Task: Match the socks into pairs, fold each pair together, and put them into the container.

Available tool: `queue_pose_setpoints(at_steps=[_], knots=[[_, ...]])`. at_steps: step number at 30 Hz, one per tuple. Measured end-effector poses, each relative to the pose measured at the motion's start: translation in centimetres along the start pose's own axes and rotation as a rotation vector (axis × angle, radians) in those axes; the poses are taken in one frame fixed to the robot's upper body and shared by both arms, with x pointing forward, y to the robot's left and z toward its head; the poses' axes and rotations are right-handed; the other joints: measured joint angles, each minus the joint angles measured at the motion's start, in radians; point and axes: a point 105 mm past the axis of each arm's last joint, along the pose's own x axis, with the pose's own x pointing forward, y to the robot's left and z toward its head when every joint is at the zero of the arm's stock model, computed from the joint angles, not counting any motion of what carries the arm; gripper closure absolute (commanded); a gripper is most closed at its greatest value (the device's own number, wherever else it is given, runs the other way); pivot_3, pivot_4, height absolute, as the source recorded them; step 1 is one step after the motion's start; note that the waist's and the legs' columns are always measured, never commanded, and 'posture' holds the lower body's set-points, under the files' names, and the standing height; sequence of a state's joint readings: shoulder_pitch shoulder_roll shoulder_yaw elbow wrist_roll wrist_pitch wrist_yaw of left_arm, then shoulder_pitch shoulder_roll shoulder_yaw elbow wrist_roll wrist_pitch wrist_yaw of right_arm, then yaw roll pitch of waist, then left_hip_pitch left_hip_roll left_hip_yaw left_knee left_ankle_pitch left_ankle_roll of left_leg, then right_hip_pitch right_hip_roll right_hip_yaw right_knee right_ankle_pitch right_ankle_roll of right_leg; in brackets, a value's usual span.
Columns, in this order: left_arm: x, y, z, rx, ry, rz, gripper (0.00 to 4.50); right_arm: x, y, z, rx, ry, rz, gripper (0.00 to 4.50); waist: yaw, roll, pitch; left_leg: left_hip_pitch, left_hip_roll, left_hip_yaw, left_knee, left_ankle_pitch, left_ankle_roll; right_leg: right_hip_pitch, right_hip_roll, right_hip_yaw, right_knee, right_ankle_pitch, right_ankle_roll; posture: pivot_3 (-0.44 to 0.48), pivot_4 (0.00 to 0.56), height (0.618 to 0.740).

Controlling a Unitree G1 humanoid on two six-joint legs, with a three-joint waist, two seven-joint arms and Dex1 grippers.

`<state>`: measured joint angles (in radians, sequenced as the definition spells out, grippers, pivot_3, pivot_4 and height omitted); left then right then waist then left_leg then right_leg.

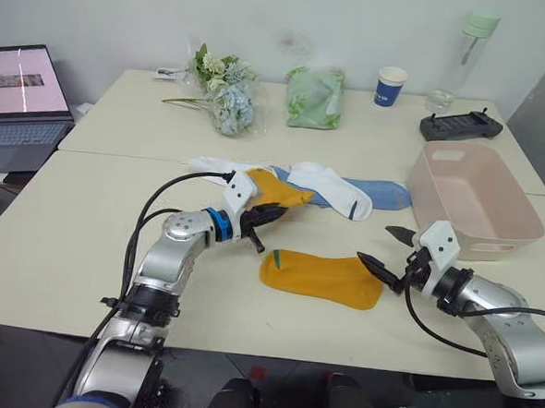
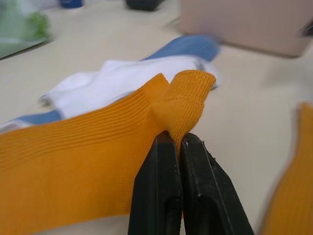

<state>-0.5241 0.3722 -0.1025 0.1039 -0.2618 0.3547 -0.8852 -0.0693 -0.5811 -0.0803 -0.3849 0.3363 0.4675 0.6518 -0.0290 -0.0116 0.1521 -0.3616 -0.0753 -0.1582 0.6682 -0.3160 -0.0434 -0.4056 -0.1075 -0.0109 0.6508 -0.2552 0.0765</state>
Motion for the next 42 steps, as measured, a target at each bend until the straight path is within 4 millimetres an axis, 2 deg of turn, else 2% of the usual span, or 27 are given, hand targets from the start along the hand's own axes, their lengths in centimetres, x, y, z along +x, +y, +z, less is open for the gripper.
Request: queue_pose_setpoints(at_steps=[3,6,8,9,18,20,21,24,25,27,31,32,35,38,42], knots=[[0.7,-2.3,0.6,-0.019,0.006,-0.084,4.48,-0.2,-0.9,0.4,-0.026,0.001,-0.020,0.00,0.000,0.000,0.000,0.000,0.000,0.001,0.000,0.000,0.000,0.000,0.000,0.000,0.000,0.000,0.000,0.000,0.150,0.740],[3.1,-6.3,-0.2,-0.073,0.019,-0.206,4.48,-1.0,-3.0,0.3,-0.038,0.030,-0.081,0.00,0.007,0.000,0.000,0.000,-0.001,0.001,0.000,0.000,0.000,0.001,0.000,0.000,-0.001,0.000,0.000,0.000,0.150,0.740],[4.4,-8.6,-0.8,-0.099,0.032,-0.275,4.04,-1.3,-3.7,0.7,-0.051,0.024,-0.099,0.00,0.006,-0.001,0.000,0.000,0.000,0.001,0.000,0.000,0.000,0.001,0.000,0.000,-0.001,0.000,0.000,0.000,0.150,0.740],[4.6,-9.0,-0.9,-0.099,0.040,-0.289,3.86,-1.4,-3.9,0.9,-0.057,0.022,-0.102,0.00,0.004,-0.001,0.000,0.000,0.000,0.001,-0.001,0.000,0.000,0.000,0.000,0.000,-0.001,0.000,0.000,0.000,0.150,0.740],[3.2,-7.4,-1.4,-0.108,0.081,-0.260,1.02,-2.0,-3.9,0.0,-0.058,0.056,-0.095,0.00,0.000,0.000,0.000,0.002,0.000,0.002,-0.001,0.000,0.000,0.001,0.000,0.001,0.000,0.000,0.000,0.000,0.150,0.740],[2.7,-6.3,-0.6,-0.159,0.035,-0.228,0.38,-2.2,-3.5,-0.3,-0.059,0.070,-0.083,0.00,0.000,0.000,0.000,0.001,0.001,0.002,-0.001,0.000,0.000,0.000,0.000,0.001,0.000,0.000,0.000,0.000,0.150,0.740],[2.6,-4.9,-0.2,-0.162,0.016,-0.178,0.09,-2.3,-3.1,-0.5,-0.056,0.075,-0.069,0.00,0.001,0.000,0.000,0.001,0.000,0.002,-0.001,0.000,0.000,0.000,0.000,0.001,0.000,0.000,0.000,0.000,0.150,0.740],[1.9,0.7,-0.3,-0.107,0.027,0.029,0.09,-2.3,-0.7,-0.6,-0.046,0.087,0.014,0.00,0.001,0.000,0.000,0.002,0.001,0.002,0.000,0.000,0.000,0.001,0.001,0.001,0.000,0.000,0.000,0.000,0.150,0.740],[1.6,2.0,-0.6,-0.096,0.036,0.076,0.09,-2.4,-0.1,-0.9,-0.040,0.101,0.036,0.00,0.001,0.000,0.000,0.002,0.000,0.002,0.000,0.000,0.000,0.001,0.000,0.001,0.000,0.000,0.000,0.000,0.150,0.740],[1.3,3.3,-1.8,-0.065,0.076,0.123,0.09,-2.5,0.5,-1.4,-0.033,0.125,0.059,0.00,0.002,0.000,0.000,0.001,0.000,0.002,0.000,0.000,0.000,0.001,0.000,0.001,-0.002,0.000,0.000,0.000,0.150,0.740],[1.7,4.5,-4.8,-0.032,0.186,0.170,0.09,-2.8,1.8,-2.5,-0.076,0.184,0.109,0.00,0.006,-0.001,0.001,-0.001,-0.001,0.001,0.000,0.000,0.000,0.000,0.000,-0.001,-0.002,0.000,0.000,0.000,0.150,0.740],[1.9,4.4,-5.1,-0.026,0.196,0.163,0.07,-2.6,2.1,-2.7,-0.077,0.188,0.117,0.18,0.005,-0.001,0.001,-0.001,-0.001,0.001,0.000,0.000,0.000,0.000,0.000,-0.001,-0.002,0.000,0.000,0.000,0.150,0.740],[2.6,3.8,-5.4,-0.009,0.191,0.137,0.71,-2.2,3.2,-3.2,-0.076,0.189,0.150,0.94,0.005,-0.001,0.001,-0.001,-0.001,0.001,0.000,0.000,0.000,0.000,0.000,-0.001,-0.002,0.000,0.000,0.000,0.150,0.740],[2.8,3.5,-5.3,0.002,0.190,0.114,1.63,-2.2,3.8,-3.7,-0.081,0.204,0.169,1.98,0.004,-0.001,0.001,-0.001,0.000,0.001,0.000,0.000,0.000,0.000,0.000,-0.001,-0.001,0.000,0.000,0.000,0.150,0.740],[2.8,3.3,-5.3,0.008,0.193,0.092,2.92,-1.8,4.0,-3.5,-0.088,0.185,0.171,3.41,0.000,-0.001,0.001,0.000,0.000,0.001,0.001,0.000,0.000,0.000,0.000,-0.001,0.000,0.000,0.000,0.000,0.150,0.740]])
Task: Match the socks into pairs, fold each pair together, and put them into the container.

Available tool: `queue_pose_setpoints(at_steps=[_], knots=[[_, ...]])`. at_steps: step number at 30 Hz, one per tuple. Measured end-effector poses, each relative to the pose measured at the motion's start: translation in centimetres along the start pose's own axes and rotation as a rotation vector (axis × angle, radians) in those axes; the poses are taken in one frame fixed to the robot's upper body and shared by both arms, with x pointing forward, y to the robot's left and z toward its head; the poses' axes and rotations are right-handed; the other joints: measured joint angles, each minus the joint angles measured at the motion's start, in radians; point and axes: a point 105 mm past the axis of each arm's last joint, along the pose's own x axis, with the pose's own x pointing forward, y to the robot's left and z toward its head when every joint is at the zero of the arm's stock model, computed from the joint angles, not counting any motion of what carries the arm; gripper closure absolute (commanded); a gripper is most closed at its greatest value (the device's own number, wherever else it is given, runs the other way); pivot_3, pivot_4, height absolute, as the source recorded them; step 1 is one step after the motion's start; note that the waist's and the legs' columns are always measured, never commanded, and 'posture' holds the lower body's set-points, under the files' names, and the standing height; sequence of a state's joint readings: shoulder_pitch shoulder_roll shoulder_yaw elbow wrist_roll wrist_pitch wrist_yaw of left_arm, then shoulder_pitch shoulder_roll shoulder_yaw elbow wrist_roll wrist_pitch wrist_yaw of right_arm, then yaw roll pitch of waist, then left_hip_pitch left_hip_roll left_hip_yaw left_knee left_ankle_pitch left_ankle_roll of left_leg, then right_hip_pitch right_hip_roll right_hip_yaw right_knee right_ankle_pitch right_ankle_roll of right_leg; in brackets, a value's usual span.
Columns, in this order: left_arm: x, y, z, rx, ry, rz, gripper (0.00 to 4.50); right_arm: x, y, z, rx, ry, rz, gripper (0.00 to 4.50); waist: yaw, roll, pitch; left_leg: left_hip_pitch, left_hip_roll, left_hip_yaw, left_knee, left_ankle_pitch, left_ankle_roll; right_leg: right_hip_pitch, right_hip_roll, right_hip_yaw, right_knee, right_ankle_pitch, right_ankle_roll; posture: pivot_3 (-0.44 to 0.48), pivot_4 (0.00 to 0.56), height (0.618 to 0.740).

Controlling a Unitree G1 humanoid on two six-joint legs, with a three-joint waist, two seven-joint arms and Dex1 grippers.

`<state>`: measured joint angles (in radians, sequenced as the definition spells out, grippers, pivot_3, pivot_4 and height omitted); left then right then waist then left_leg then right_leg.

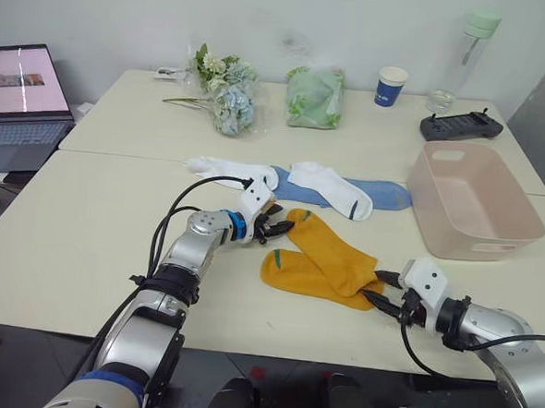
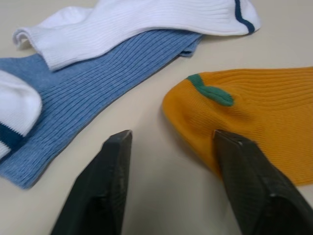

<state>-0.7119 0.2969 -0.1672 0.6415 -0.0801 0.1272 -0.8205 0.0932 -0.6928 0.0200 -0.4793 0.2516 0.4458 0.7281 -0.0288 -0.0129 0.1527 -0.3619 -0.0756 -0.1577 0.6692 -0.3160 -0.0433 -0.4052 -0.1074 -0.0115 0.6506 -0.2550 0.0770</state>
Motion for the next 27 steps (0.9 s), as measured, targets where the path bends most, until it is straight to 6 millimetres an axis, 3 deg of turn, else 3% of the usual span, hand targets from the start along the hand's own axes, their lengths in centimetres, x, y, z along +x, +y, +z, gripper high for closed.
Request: queue_pose_setpoints(at_steps=[3,5,11,16,21,27], knots=[[0.0,-0.1,0.0,0.002,-0.002,-0.006,3.82,0.3,-0.3,0.6,-0.004,-0.026,-0.012,4.44,0.000,0.000,0.000,0.000,0.000,0.000,0.000,0.000,0.000,0.000,0.000,0.000,0.000,0.000,0.000,0.000,0.150,0.740],[-0.1,-0.3,-0.1,0.001,-0.003,-0.015,4.44,0.5,-0.5,1.1,-0.014,-0.042,-0.016,4.50,0.000,0.000,0.000,0.000,0.000,0.000,0.001,0.000,0.000,0.000,0.000,0.000,0.000,0.000,0.000,0.000,0.150,0.740],[-1.0,-0.5,0.9,-0.028,-0.059,-0.006,4.48,0.3,-1.4,1.6,0.002,-0.064,-0.041,4.50,-0.001,0.000,0.000,0.000,0.000,-0.001,0.001,0.000,0.000,0.000,0.000,0.000,0.000,0.000,0.000,0.000,0.150,0.740],[-2.1,-1.0,0.3,-0.052,-0.050,0.000,4.48,0.0,-1.7,1.3,0.015,-0.052,-0.045,4.50,0.000,0.000,0.000,0.000,0.000,-0.001,0.002,0.000,0.000,0.000,0.000,0.000,0.001,0.000,0.000,0.000,0.150,0.740],[-2.1,-1.2,0.1,-0.059,-0.043,-0.001,4.50,-0.2,-1.9,0.8,-0.016,-0.023,-0.039,3.21,0.000,0.000,0.000,0.000,0.000,0.000,0.002,0.000,0.000,0.000,0.000,0.000,0.001,0.000,0.000,0.000,0.150,0.740],[-2.1,-1.3,0.5,-0.052,-0.050,0.000,4.50,-0.1,-1.8,1.0,-0.033,-0.029,-0.025,3.21,0.000,0.000,0.000,0.000,0.000,0.000,0.002,0.000,0.000,0.000,0.000,0.000,0.001,0.000,0.000,0.000,0.150,0.740]])
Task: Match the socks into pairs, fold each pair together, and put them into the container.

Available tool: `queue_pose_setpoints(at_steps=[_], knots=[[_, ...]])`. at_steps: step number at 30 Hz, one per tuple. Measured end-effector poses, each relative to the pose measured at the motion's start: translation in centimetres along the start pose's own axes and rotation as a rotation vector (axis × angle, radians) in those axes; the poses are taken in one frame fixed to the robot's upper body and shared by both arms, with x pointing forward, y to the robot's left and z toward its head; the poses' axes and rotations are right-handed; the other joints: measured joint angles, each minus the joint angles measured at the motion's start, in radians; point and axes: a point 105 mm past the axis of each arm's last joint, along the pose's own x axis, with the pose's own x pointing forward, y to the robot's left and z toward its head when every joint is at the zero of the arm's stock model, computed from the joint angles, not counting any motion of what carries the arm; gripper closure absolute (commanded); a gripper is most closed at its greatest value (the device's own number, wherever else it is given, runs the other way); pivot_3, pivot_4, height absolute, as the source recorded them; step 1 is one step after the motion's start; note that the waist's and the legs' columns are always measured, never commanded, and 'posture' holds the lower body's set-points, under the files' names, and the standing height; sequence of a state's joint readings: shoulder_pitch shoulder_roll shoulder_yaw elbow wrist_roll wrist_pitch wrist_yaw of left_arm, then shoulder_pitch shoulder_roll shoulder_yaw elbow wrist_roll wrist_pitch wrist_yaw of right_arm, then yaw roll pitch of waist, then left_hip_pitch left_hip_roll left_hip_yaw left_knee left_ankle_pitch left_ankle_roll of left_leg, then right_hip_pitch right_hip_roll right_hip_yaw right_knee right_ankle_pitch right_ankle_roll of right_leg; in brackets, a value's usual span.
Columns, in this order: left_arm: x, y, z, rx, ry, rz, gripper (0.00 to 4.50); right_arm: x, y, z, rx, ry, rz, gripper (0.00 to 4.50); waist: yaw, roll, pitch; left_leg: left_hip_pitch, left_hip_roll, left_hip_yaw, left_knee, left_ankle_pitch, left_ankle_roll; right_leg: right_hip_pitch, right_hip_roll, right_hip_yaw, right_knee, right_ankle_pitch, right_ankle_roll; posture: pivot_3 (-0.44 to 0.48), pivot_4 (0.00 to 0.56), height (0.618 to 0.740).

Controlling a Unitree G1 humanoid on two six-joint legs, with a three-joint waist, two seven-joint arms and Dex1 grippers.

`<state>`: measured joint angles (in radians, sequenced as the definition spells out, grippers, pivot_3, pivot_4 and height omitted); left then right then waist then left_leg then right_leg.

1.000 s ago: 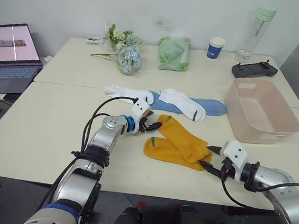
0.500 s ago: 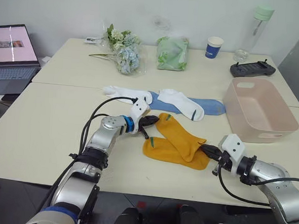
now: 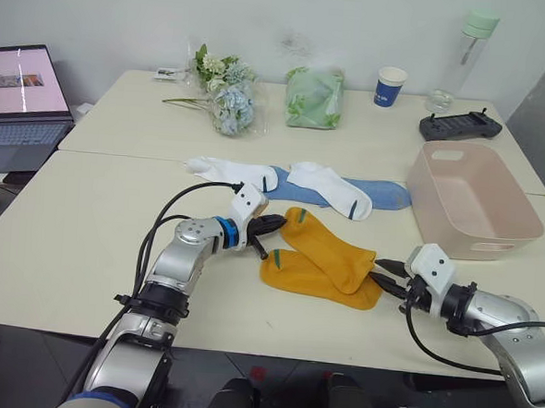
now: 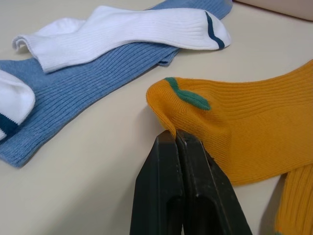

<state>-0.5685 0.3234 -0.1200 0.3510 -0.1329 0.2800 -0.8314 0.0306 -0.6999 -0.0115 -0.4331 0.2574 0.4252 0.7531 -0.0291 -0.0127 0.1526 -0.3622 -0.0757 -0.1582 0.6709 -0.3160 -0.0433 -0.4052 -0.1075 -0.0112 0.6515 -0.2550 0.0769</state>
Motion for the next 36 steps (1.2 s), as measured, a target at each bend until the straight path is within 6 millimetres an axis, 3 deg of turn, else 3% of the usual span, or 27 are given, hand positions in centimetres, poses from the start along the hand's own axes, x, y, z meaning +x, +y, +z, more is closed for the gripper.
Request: queue_pose_setpoints(at_steps=[10,36], knots=[[-0.1,-0.2,-0.6,-0.006,0.013,-0.003,4.50,0.3,0.8,0.0,0.005,-0.005,0.053,3.21,0.000,0.000,0.000,0.000,0.000,0.000,0.000,0.000,0.000,0.000,0.000,0.000,0.000,0.000,0.000,0.000,0.150,0.740],[-0.1,-0.5,-1.0,0.016,0.035,-0.010,4.50,1.0,2.3,0.6,0.284,-0.051,0.094,3.21,0.000,0.000,0.000,0.000,0.000,0.000,0.000,0.000,0.000,0.000,0.000,0.000,0.000,0.000,0.000,0.000,0.150,0.740]])
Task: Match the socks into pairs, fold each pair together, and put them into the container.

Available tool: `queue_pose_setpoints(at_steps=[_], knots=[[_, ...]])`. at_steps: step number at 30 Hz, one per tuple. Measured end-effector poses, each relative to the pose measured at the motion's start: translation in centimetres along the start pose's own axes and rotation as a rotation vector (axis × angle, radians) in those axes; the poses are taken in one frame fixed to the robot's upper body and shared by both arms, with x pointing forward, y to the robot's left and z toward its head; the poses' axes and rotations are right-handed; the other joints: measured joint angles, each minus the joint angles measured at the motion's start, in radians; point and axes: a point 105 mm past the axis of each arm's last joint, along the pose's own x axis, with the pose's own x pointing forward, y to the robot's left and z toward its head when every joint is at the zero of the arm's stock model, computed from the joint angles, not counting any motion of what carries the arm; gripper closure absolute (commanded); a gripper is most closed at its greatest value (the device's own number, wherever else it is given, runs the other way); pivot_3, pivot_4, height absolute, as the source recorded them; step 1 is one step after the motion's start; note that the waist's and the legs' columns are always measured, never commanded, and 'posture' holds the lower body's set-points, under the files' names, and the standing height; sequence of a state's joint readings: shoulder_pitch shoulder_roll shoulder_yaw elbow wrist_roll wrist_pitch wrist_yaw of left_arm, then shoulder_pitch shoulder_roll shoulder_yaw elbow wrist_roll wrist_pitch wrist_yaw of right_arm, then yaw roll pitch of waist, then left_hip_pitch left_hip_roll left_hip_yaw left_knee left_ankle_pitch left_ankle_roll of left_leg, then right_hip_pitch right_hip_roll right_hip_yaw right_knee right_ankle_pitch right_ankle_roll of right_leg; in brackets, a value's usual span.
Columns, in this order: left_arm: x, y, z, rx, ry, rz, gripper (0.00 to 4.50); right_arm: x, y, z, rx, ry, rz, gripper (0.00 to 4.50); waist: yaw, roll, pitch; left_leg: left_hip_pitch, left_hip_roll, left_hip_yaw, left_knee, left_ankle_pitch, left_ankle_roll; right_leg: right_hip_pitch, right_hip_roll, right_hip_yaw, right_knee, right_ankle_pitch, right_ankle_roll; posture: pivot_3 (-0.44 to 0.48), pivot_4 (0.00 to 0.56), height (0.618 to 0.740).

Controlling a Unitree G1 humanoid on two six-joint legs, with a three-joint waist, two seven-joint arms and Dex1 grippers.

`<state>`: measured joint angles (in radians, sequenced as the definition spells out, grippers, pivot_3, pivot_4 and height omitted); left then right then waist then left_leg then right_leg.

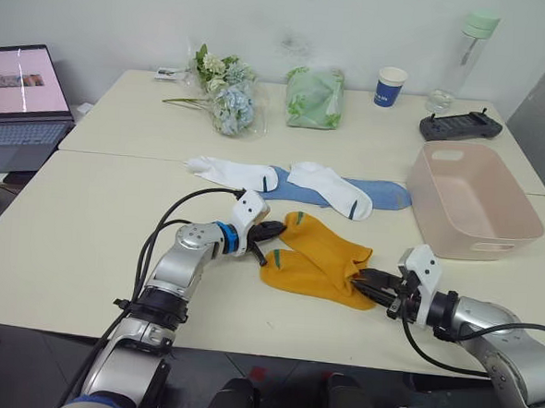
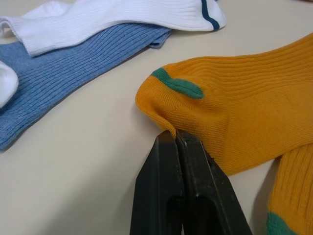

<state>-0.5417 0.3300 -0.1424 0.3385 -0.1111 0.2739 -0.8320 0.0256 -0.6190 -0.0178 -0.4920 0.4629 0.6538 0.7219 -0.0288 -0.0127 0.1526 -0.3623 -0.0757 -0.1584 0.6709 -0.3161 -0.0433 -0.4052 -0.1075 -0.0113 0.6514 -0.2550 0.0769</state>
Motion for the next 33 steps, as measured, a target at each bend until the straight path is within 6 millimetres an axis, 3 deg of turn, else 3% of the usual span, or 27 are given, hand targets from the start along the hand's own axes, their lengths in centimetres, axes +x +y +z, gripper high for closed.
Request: queue_pose_setpoints(at_steps=[12,16,17,24,33], knots=[[0.0,0.1,0.0,0.001,-0.001,0.013,4.50,1.0,-0.9,1.6,-0.112,-0.032,-0.038,3.21,0.000,0.000,0.000,0.000,0.000,0.000,0.000,0.000,0.000,0.000,0.000,0.000,0.000,0.000,0.000,0.000,0.150,0.740],[0.0,0.2,0.0,0.001,-0.001,0.014,4.50,0.8,-1.1,1.5,-0.117,-0.025,-0.032,4.39,0.000,0.000,0.000,0.000,0.000,0.000,0.000,0.000,0.000,0.000,0.000,0.000,0.000,0.000,0.000,0.000,0.150,0.740],[0.0,0.2,0.0,0.001,-0.001,0.014,4.50,0.8,-1.1,1.5,-0.120,-0.025,-0.030,4.45,0.000,0.000,0.000,0.000,0.000,0.000,0.000,0.000,0.000,0.000,0.000,0.000,0.000,0.000,0.000,0.000,0.150,0.740],[-0.3,0.4,0.2,0.015,0.001,0.019,4.50,0.7,-1.2,1.6,-0.122,-0.027,-0.027,4.45,0.000,0.000,0.000,0.000,0.000,0.000,0.000,0.000,0.000,0.000,0.000,0.000,0.000,0.000,0.000,0.000,0.150,0.740],[-2.6,-0.4,2.4,-0.048,-0.084,-0.005,4.50,-1.0,-2.7,2.4,-0.128,-0.037,-0.053,4.45,-0.002,0.000,0.000,0.000,0.000,0.000,0.000,0.000,0.000,-0.001,0.000,0.001,0.000,0.000,0.000,0.000,0.150,0.740]])
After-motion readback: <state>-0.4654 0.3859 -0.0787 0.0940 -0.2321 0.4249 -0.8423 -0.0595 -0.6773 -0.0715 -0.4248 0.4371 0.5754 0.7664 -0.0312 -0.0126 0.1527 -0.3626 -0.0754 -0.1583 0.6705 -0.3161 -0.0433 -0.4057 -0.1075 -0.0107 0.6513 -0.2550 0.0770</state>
